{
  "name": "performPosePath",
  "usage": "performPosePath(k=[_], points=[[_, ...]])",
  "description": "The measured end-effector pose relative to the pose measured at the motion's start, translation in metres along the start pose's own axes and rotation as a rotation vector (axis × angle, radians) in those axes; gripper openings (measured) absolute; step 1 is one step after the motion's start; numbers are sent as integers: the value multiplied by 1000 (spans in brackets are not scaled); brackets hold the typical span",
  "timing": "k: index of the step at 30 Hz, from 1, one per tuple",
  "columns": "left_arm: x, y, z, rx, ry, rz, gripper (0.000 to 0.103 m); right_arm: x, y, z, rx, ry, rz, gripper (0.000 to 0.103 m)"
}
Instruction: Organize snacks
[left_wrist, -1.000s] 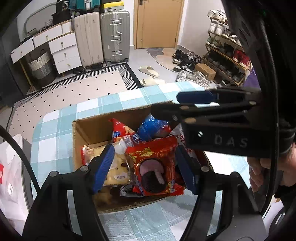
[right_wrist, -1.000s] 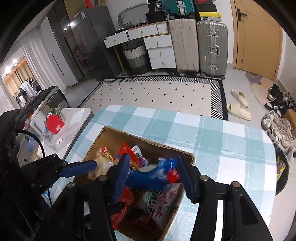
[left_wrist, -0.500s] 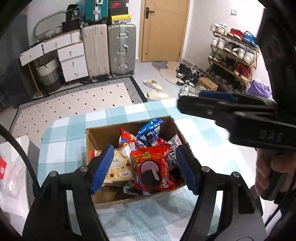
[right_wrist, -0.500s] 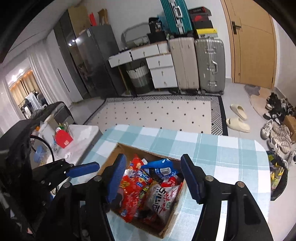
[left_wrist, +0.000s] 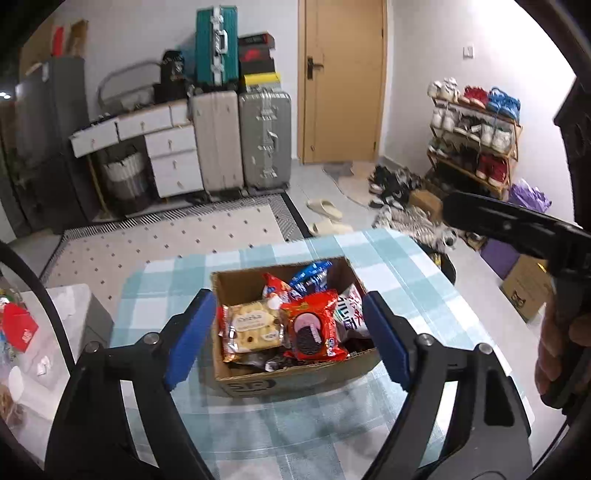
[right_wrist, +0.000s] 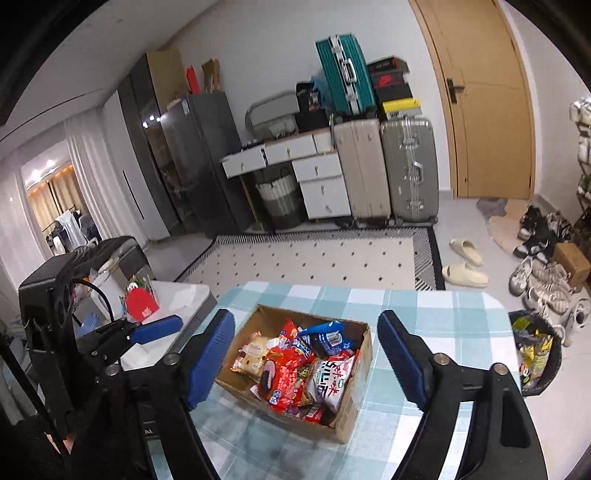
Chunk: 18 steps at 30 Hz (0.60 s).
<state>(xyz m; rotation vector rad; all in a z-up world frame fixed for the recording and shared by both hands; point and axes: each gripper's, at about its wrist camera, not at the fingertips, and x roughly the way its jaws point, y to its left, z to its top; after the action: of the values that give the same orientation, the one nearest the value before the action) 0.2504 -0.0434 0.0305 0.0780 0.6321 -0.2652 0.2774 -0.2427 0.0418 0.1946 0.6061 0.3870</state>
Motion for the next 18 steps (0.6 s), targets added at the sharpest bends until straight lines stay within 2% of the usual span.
performPosePath(k=[3, 8, 10, 12, 13, 16, 18], points=[[-24, 4, -5, -12, -29, 12, 82, -27, 9, -4, -12, -49, 7, 86], [-54, 17, -17, -53, -58, 27, 83, -70, 29, -17, -62, -142, -20, 97], [-70, 20, -24, -53, -88, 58, 84, -89, 37, -25, -89, -201, -40, 102], [-85, 24, -32, -55, -130, 89, 85, -109, 44, -36, -106, -253, -45, 102], [-96, 27, -35, -62, -162, 101, 86, -114, 47, -39, -110, -265, -44, 102], [-124, 35, -47, -88, -242, 109, 101, -129, 53, -53, -121, -283, -45, 102], [-143, 40, -57, -101, -299, 110, 103, -137, 58, -65, -145, -303, -60, 102]])
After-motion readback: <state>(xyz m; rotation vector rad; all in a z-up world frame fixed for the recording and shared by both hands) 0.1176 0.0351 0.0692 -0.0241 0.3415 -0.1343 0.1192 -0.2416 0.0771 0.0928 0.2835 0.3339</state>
